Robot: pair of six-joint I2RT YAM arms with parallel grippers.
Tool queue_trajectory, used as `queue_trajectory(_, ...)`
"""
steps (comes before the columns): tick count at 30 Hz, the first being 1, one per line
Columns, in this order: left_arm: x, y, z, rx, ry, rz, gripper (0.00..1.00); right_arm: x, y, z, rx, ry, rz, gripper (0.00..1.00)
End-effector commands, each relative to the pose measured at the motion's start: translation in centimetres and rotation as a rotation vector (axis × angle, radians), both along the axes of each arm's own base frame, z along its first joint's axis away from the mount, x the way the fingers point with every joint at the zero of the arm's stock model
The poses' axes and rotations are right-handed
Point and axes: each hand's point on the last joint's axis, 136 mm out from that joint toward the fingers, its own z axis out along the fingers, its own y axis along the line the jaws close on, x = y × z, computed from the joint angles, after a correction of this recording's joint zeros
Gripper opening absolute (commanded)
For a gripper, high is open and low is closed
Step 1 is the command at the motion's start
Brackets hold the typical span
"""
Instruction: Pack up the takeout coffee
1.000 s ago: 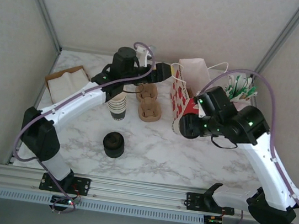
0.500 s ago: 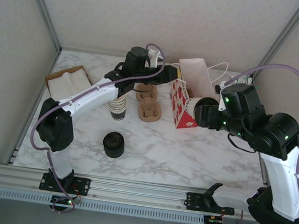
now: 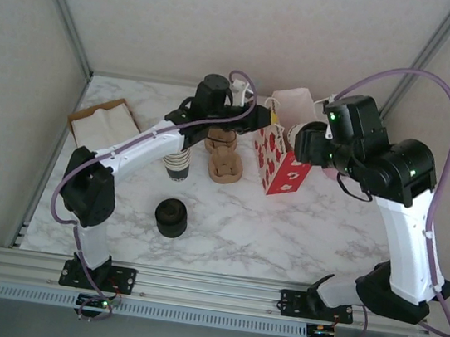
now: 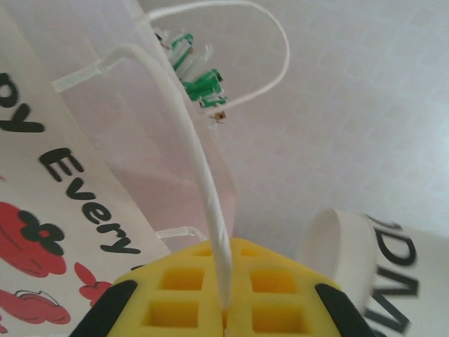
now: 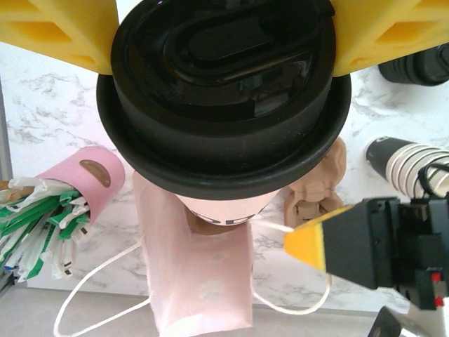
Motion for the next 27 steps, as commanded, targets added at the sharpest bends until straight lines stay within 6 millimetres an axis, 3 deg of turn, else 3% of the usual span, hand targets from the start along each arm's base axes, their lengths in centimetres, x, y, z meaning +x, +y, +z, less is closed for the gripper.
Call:
queue_trajectory(1,-2.1,-0.6,3.5,-0.072,-0.049,-0.059,0.0,0.7,-0.6,1.0,-0.001,-0.033,-0.015,0.7)
queue_trajectory(13,-6.6,-0.3,4.6,-0.113,-0.043,-0.109,0.0,1.1,-1.0,0.3,-0.01,0.002,-0.029,0.7)
queue_trajectory(19,-9.4,-0.2,4.2,-0.105,-0.035,-0.142,0.0,1.0,-0.7,-0.2,-0.009,0.035,-0.017,0.7)
queue_trajectory(27,-11.5,1.0,3.0,-0.093,-0.023,-0.125,0.0,0.3,-0.5,-1.8,-0.022,0.117,-0.009,0.69)
